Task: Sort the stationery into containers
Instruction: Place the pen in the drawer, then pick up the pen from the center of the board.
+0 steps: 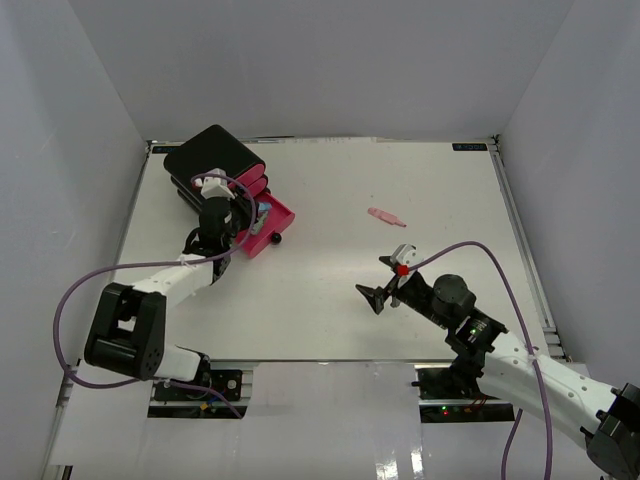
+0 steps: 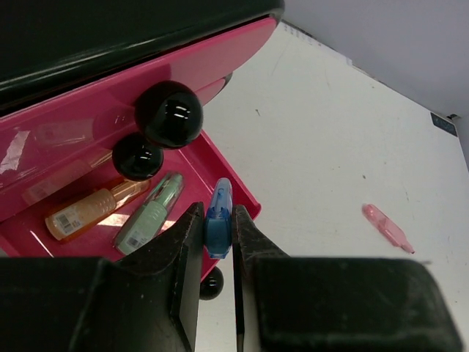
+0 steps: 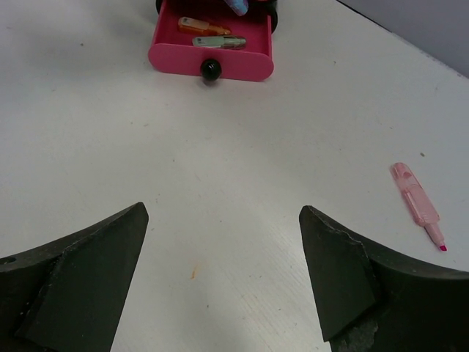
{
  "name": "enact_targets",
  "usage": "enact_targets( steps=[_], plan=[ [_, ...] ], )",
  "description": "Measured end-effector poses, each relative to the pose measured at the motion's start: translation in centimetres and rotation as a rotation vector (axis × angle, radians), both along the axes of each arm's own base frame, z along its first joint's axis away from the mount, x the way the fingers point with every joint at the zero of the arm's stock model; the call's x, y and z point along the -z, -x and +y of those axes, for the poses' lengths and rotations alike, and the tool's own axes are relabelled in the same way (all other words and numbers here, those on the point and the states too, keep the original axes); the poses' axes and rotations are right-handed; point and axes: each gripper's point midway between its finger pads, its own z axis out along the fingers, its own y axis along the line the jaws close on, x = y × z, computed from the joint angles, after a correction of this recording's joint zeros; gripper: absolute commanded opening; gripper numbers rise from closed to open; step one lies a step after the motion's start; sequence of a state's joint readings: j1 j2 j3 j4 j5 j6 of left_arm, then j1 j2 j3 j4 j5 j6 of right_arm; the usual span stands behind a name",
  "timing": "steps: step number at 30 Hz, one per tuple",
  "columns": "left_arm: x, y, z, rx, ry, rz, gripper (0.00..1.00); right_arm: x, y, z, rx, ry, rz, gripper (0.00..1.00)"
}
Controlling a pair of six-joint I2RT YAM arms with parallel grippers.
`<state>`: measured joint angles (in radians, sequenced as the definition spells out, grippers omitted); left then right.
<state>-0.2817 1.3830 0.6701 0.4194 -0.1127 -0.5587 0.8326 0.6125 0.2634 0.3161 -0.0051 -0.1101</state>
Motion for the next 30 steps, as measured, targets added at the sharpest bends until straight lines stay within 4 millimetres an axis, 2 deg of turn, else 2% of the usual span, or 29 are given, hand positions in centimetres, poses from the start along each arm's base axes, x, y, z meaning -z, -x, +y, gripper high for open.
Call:
enact_targets(
  steps=[4,10,17,18,20,21,24,28,30],
  plan=[
    [1.6,-0.3,0.4,-0.008,0.000,0.035,0.34,0.0,-0.2,-0.2,0.016,-0.001,0.002,0.90],
    [3.7,-0.3,0.5,-0.007,0.004,0.095,0.42,0.0,-0.4,-0.4,0.038,-0.006,0.009,0.90],
    [4.6,0.5,0.7,-0.011,-0.002,0.156,0.64,0.6,-1.3,-1.1,0.106,0.000,0.034,0.91],
    [4.5,0.7,0.7,-0.011,-0.005,0.166,0.70,1.0,-1.5,-1.2,0.124,0.010,0.047,0.91],
    [3.7,1.0,0.7,-0.006,-0.010,0.173,0.78,1.7,-2.1,-1.8,0.175,0.034,0.077,0.91],
    [3.4,1.3,0.7,0.004,-0.014,0.187,0.87,2.1,-2.4,-2.0,0.201,0.050,0.093,0.91],
    [0.3,1.3,0.2,0.043,-0.025,0.161,0.98,2.3,-4.2,-2.9,0.297,0.088,0.146,0.91],
    [-4.5,1.7,-0.5,0.123,-0.062,0.096,0.98,1.6,-7.4,-5.1,0.435,0.094,0.200,0.92],
    [-6.1,2.4,-0.8,0.166,-0.090,0.062,0.98,1.3,-9.1,-5.9,0.480,0.095,0.227,0.92]
  ],
)
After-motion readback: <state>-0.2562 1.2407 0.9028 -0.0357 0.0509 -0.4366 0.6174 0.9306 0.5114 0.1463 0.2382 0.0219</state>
